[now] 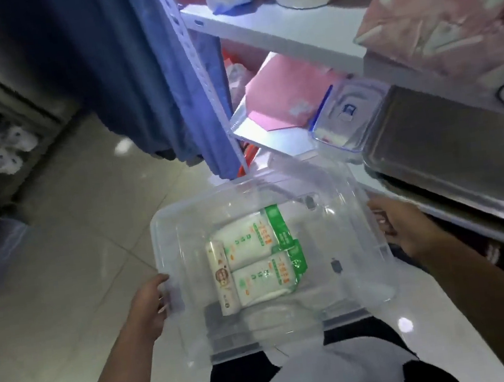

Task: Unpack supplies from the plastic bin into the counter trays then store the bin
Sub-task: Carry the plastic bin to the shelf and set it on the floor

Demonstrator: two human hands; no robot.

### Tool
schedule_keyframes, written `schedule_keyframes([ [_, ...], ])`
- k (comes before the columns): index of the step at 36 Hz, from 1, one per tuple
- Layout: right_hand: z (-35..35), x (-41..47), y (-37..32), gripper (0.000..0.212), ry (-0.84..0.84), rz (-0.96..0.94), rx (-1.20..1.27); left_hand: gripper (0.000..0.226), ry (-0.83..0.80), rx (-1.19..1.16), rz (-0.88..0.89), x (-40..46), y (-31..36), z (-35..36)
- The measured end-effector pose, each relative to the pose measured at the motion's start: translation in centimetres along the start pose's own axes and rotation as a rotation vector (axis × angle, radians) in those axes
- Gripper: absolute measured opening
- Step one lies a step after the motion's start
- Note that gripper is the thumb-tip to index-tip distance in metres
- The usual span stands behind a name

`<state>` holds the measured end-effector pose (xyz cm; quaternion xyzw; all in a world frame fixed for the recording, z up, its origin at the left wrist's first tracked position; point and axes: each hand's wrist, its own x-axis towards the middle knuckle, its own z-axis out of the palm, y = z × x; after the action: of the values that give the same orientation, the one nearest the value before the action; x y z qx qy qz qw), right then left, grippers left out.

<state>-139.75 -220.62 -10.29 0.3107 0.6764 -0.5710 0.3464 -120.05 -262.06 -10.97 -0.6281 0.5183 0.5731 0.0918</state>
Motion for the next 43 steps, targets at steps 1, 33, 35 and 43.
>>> schedule_keyframes([
  [1, 0.4, -0.1, 0.7, 0.013, 0.046, 0.028, 0.056, 0.021, -0.039, 0.044, 0.011, 1.7, 1.2, 0.6],
  [33, 11.4, 26.5, 34.5, 0.018, 0.677, 0.177, 0.199, 0.031, -0.529, 1.084, 0.394, 43.4, -1.9, 27.4],
  [35, 11.3, 29.0, 35.6, 0.044, 0.711, 0.153, 0.160, 0.036, -0.510, 1.075, 0.434, 44.7, -2.6, 28.3],
  [43, 10.0, 35.7, 39.1, 0.032, 0.740, 0.060, 0.117, 0.029, -0.509, 1.109, 0.540, 49.8, -5.3, 29.6],
])
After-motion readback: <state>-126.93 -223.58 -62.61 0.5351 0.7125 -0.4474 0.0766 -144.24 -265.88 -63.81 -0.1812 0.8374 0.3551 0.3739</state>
